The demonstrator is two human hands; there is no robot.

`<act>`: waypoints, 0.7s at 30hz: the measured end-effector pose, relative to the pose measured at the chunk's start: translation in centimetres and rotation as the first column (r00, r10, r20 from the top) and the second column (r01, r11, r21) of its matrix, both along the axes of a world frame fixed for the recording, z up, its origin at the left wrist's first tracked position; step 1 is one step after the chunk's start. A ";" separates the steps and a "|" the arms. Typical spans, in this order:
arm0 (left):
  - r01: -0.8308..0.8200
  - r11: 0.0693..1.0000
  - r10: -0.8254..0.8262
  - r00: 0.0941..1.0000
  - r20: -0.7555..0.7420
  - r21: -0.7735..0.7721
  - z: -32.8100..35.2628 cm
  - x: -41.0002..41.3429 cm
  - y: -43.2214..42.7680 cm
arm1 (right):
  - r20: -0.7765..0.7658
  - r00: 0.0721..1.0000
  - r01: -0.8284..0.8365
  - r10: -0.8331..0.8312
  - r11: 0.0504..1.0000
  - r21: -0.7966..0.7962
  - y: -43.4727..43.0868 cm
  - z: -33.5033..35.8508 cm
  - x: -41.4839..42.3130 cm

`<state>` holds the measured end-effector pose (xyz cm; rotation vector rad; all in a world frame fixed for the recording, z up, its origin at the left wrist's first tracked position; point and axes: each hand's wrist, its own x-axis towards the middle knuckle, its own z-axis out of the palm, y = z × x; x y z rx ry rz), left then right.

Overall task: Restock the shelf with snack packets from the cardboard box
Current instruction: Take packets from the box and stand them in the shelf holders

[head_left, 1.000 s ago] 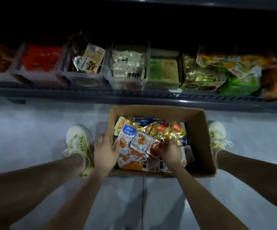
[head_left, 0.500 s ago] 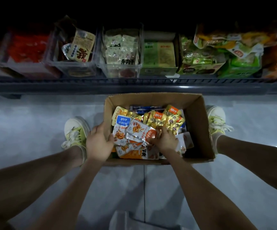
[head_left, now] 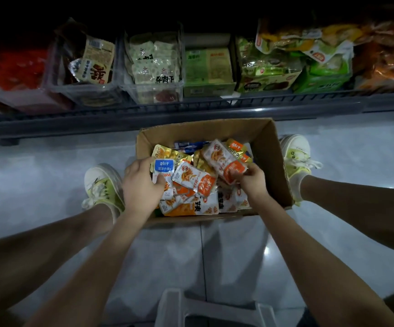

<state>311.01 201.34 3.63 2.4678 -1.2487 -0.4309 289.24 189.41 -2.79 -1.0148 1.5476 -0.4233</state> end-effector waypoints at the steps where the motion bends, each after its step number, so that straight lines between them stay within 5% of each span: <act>1: 0.038 0.999 -0.038 0.999 -0.003 -0.002 0.4 -0.4 -0.4 | 0.115 0.993 0.020 -0.023 0.999 0.030 -0.2 1.0 -0.5; 6: 0.379 0.923 -0.374 0.923 -0.087 0.057 2.2 -2.2 -1.7 | 0.404 0.882 -0.324 0.243 0.935 0.145 0.3 4.9 0.3; 11: 0.480 0.813 -0.485 0.871 -0.071 0.329 2.5 -0.4 -0.9 | 0.448 0.789 -0.532 0.420 0.832 0.158 1.3 4.3 2.1; 16: 0.438 0.850 -0.259 0.830 -0.493 0.292 1.5 1.0 0.0 | 0.498 0.776 -0.526 0.387 0.833 0.173 2.7 3.2 4.0; 18: 0.302 0.926 -0.182 0.883 -0.432 0.228 1.1 1.8 0.3 | 0.409 0.874 -0.364 0.262 0.911 0.192 2.8 2.1 4.5; 21: -0.072 0.996 0.088 0.911 -0.404 0.053 1.0 3.9 0.8 | -0.112 0.978 -0.162 0.177 0.978 0.128 2.3 -1.2 4.4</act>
